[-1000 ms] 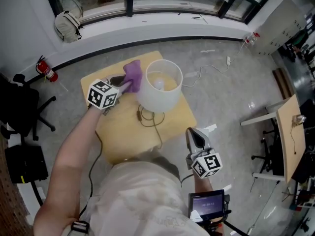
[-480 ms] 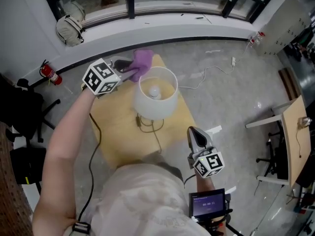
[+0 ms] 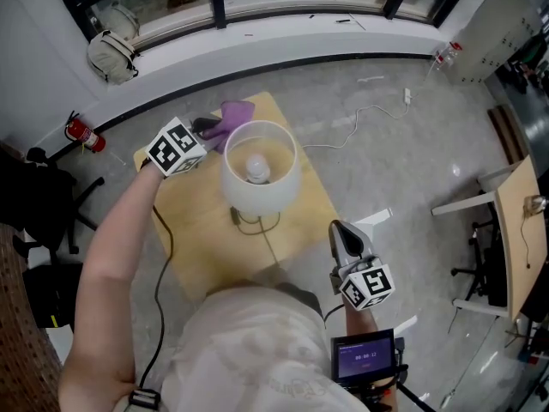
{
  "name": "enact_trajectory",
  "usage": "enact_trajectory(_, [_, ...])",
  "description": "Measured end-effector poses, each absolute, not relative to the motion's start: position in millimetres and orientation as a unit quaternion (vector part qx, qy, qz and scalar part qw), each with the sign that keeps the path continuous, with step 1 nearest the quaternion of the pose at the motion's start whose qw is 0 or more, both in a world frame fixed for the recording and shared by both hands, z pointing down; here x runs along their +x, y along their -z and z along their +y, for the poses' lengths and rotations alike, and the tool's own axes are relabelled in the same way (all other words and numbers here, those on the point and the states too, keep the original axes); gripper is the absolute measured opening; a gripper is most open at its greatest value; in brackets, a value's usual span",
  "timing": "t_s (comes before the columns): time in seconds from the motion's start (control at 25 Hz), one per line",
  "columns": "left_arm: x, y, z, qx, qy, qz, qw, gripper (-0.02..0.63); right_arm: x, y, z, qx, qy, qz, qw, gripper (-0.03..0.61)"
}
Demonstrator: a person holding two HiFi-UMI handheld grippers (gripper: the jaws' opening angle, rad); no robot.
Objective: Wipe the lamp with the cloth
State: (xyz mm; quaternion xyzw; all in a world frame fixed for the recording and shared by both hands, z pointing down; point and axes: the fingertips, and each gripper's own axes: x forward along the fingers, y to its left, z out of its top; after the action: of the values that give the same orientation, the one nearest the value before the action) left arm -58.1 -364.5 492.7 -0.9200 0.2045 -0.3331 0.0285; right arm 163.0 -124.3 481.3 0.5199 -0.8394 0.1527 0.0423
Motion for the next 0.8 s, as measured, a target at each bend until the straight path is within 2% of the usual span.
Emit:
enact_trajectory(0.52, [-65.3, -569.5, -382.2, -0.883, 0.424, 0.202, 0.024, 0.091, 186.5, -494.3, -137.3, 0.521, -0.171, -0.835, 0.049, 0.014])
enact_trajectory(0.8, [-54.4, -519.4, -392.6, -0.888, 0.4, 0.216, 0.069, 0.091, 191.8, -489.1, -143.4, 0.517, -0.166, -0.839, 0.041, 0.014])
